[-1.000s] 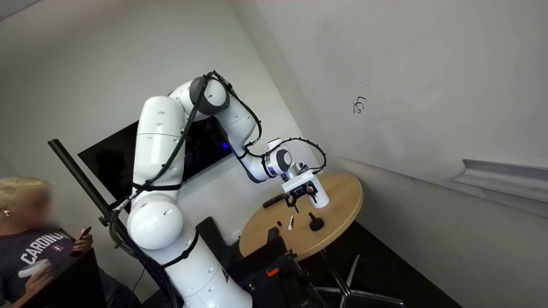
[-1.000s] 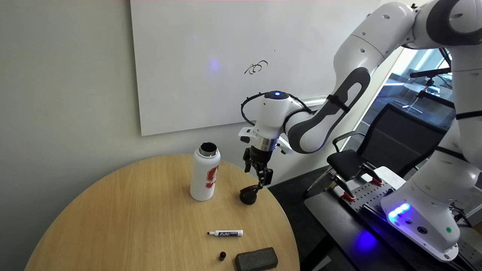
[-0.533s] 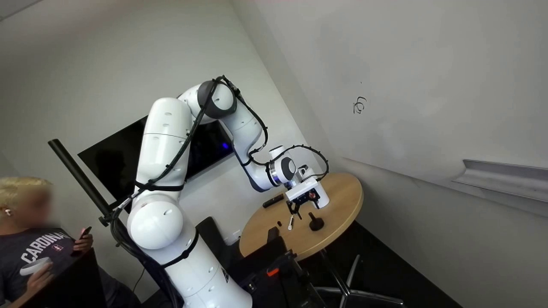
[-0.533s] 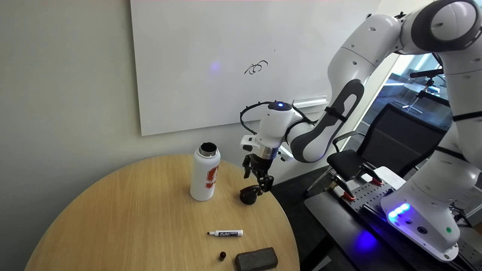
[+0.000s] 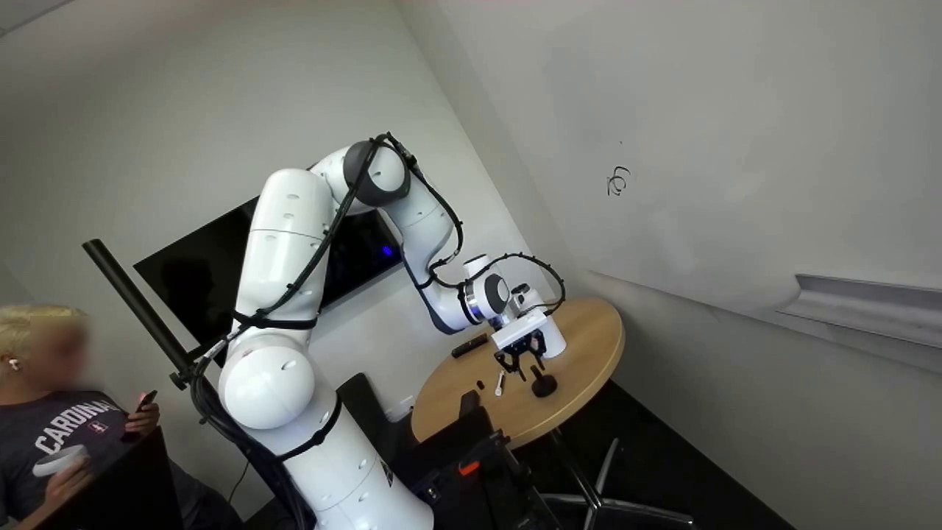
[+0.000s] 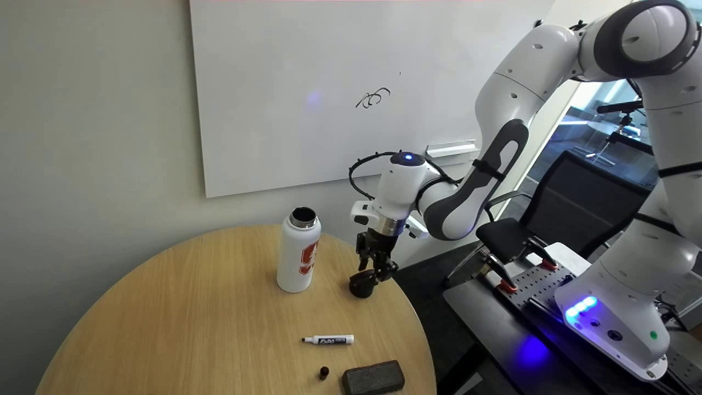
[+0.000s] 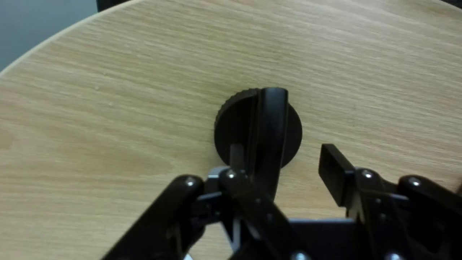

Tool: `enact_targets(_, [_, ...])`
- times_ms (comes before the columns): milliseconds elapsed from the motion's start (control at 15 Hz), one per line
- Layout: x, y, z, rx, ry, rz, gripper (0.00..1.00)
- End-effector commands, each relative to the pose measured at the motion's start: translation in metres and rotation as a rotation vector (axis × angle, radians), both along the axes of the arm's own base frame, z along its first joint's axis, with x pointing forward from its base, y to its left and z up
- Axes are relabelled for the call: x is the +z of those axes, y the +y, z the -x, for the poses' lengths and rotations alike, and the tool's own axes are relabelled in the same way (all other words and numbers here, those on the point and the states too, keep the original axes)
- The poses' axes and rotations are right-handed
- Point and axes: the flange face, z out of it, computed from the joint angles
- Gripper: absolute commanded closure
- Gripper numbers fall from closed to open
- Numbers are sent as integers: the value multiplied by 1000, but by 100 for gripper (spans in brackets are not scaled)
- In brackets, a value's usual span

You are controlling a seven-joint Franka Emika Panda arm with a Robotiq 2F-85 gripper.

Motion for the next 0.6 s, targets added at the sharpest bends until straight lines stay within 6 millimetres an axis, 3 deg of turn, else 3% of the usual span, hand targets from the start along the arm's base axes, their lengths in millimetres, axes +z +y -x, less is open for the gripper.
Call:
enact_targets(0, [-1,-5,-1,5,-5,-16,73])
enact_targets(267, [1,-3,0,-3,-1,-1,100])
enact_targets(333, [6,-2,0,-18,-3,5,96])
enact_targets(533, [33,1,4,-44,-17,16,95])
